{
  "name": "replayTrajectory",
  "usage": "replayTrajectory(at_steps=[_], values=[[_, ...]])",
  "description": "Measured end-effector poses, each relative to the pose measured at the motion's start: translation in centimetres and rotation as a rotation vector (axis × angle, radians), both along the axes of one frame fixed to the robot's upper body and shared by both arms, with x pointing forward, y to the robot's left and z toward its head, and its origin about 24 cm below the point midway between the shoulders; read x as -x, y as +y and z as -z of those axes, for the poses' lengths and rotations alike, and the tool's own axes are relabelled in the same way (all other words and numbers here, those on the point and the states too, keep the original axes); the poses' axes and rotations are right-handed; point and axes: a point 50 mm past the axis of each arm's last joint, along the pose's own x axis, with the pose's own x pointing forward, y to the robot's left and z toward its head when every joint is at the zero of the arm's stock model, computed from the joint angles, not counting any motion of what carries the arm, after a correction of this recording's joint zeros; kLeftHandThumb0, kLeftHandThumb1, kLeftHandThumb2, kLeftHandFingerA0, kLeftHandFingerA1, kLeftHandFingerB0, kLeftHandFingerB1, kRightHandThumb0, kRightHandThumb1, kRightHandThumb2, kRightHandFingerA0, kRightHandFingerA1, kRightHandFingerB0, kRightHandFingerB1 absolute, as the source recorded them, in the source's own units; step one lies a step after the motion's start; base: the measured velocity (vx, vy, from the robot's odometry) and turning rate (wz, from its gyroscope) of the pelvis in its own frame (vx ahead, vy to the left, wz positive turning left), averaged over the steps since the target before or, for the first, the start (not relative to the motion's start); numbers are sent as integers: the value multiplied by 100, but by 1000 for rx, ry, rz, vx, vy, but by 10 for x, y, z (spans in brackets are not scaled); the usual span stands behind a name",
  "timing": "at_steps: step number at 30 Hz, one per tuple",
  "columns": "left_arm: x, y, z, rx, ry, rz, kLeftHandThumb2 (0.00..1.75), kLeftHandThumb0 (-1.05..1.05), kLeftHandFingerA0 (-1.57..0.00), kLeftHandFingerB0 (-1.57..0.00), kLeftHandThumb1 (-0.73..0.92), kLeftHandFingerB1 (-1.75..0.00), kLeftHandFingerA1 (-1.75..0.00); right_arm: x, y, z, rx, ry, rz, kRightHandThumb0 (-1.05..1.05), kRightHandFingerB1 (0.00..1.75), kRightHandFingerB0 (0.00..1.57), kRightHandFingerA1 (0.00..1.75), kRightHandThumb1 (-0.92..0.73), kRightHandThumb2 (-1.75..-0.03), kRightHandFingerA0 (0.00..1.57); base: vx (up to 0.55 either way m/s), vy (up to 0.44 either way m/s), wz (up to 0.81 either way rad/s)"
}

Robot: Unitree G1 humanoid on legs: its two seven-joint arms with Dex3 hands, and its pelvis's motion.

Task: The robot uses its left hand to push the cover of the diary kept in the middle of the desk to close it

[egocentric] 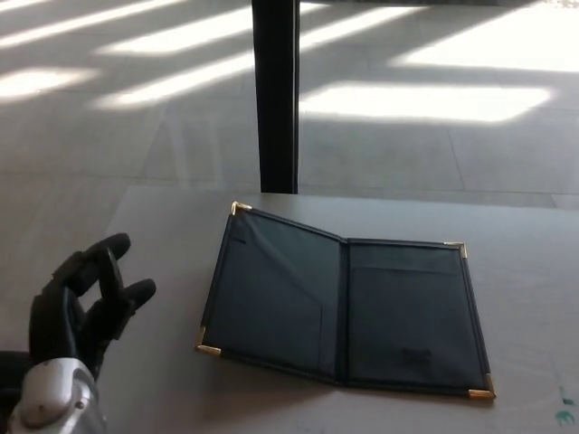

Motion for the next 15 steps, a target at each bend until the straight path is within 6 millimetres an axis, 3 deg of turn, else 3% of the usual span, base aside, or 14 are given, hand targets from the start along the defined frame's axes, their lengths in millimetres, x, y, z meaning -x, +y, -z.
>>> replayTrajectory(at_steps=[6,12,13,15], values=[[6,3,9,21,34,-24,71,-87,-58,-50,92,-48,-49,0,0,1,-3,5,-5,-70,45,53,63,-90,-67,68,0,0,0],[13,-19,39,45,155,40,78,-85,-60,-47,92,-48,-53,-2,-1,-1,1,-1,-5,-70,47,56,65,-89,-67,69,0,0,0],[14,-22,42,45,168,47,77,-91,-52,-46,92,-48,-54,-3,-1,-1,2,-2,-6,-70,46,57,63,-88,-66,69,0,0,0],[16,-29,48,48,191,74,77,-91,-52,-46,92,-48,-54,-4,-1,-2,4,-4,-6,-70,46,57,63,-88,-66,69,0,0,0]])
